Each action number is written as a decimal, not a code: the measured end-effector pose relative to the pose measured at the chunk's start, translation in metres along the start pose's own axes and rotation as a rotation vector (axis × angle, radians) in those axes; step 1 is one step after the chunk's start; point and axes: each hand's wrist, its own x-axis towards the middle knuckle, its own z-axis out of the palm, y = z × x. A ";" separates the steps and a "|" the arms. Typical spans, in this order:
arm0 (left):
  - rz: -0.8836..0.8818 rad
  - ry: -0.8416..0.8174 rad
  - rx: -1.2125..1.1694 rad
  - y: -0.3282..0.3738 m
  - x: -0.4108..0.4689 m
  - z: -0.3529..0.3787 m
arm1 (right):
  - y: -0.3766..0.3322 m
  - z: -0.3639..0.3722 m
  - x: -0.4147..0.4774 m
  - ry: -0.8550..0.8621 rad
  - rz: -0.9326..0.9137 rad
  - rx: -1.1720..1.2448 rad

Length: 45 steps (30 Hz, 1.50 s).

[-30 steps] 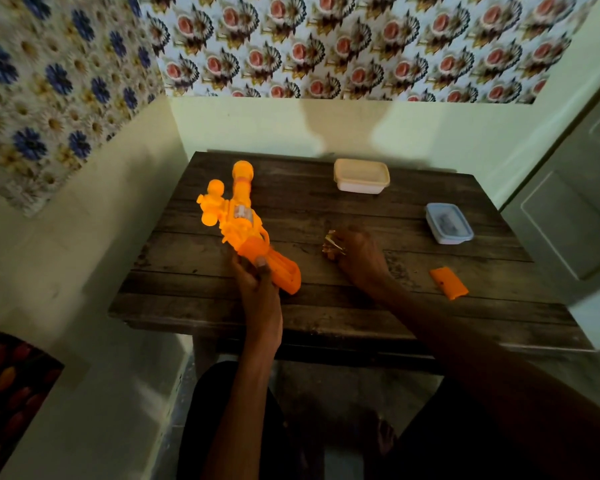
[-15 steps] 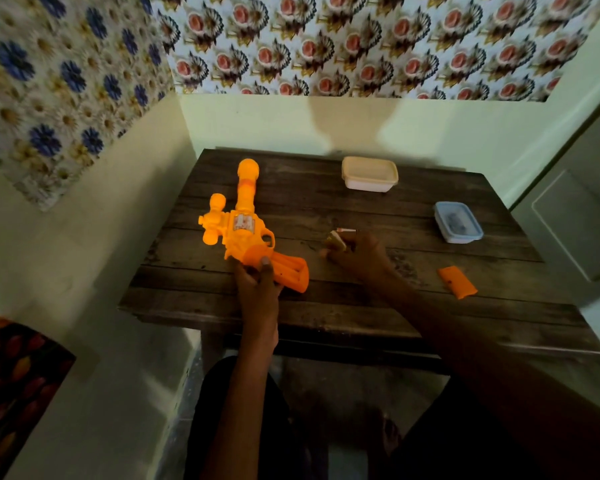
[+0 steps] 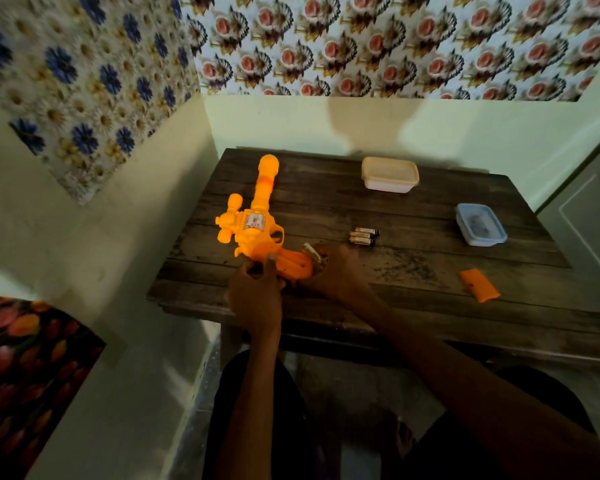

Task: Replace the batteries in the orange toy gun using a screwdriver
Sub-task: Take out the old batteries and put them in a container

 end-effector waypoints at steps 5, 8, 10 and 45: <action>-0.029 0.081 0.088 -0.002 0.005 -0.001 | -0.009 -0.003 -0.005 -0.057 0.037 -0.042; 0.044 0.124 0.110 0.016 -0.008 -0.005 | 0.004 -0.029 -0.017 0.003 0.186 -0.099; 0.182 0.087 0.072 0.023 -0.019 -0.002 | 0.024 -0.055 -0.029 0.015 0.296 -0.198; 0.695 -0.662 0.812 0.026 -0.059 0.071 | 0.143 -0.156 0.146 0.327 0.572 0.466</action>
